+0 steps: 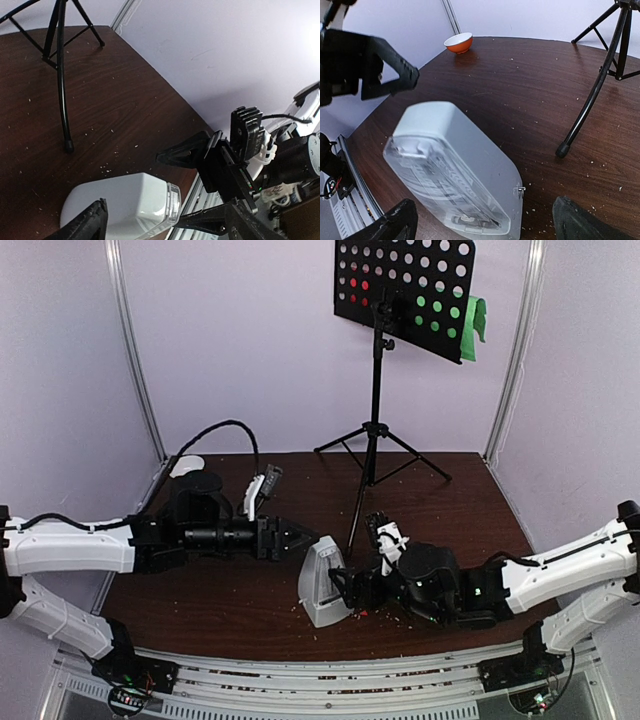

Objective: Pack up the instrument practice props

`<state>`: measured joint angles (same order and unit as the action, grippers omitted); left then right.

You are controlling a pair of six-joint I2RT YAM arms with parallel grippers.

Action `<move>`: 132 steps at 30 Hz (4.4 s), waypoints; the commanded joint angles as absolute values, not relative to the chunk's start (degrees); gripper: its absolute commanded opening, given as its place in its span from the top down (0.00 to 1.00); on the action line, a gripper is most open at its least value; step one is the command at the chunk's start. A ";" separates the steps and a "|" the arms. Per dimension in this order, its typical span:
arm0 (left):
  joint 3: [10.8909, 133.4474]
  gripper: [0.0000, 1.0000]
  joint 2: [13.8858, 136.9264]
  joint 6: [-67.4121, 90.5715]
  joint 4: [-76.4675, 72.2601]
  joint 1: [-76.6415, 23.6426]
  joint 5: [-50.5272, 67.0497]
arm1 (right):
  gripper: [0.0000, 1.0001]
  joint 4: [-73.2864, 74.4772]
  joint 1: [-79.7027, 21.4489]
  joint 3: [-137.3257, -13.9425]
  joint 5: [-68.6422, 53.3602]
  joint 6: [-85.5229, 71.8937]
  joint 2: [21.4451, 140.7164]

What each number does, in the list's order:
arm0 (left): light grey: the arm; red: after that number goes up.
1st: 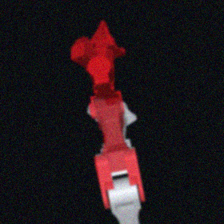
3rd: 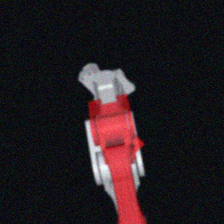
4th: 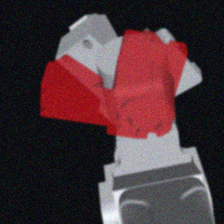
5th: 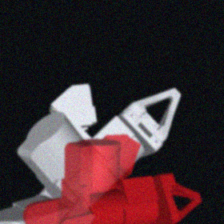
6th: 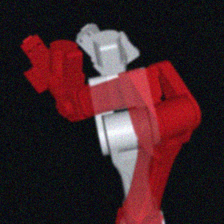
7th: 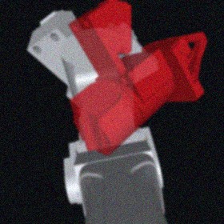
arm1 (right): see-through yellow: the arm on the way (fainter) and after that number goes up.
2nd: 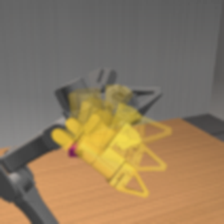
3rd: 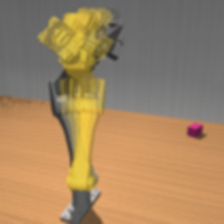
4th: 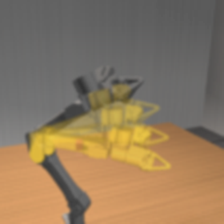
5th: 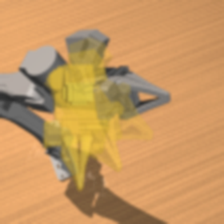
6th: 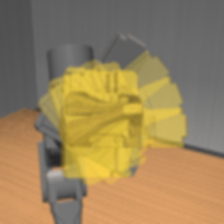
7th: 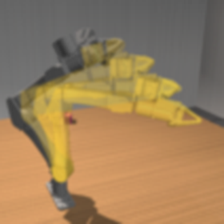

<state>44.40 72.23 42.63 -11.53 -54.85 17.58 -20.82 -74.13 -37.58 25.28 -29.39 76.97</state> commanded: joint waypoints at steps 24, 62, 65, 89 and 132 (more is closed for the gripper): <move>53.27 0.03 73.20 24.84 -1.12 -60.83 7.10 | 0.04 -17.46 -79.89 -39.61 36.55 -33.07 78.66; 49.04 0.03 70.02 33.50 -1.36 -57.92 6.41 | 0.42 -18.61 -77.83 -45.69 33.27 -28.17 89.50; 49.04 0.03 70.30 33.50 -1.49 -57.92 6.46 | 0.43 -19.88 -78.55 -44.88 34.38 -27.07 89.15; 48.49 0.03 70.94 34.35 -3.10 -57.70 8.45 | 0.36 -26.16 -79.88 -42.81 37.00 -24.60 90.76; 51.23 0.04 75.65 29.15 -3.68 -57.73 13.60 | 0.23 -27.51 -79.67 -42.04 36.74 -22.79 91.21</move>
<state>48.97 74.00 32.88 -1.98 -58.08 11.46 -28.12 -79.68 -42.70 36.21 -23.53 91.09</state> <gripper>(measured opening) 0.963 0.705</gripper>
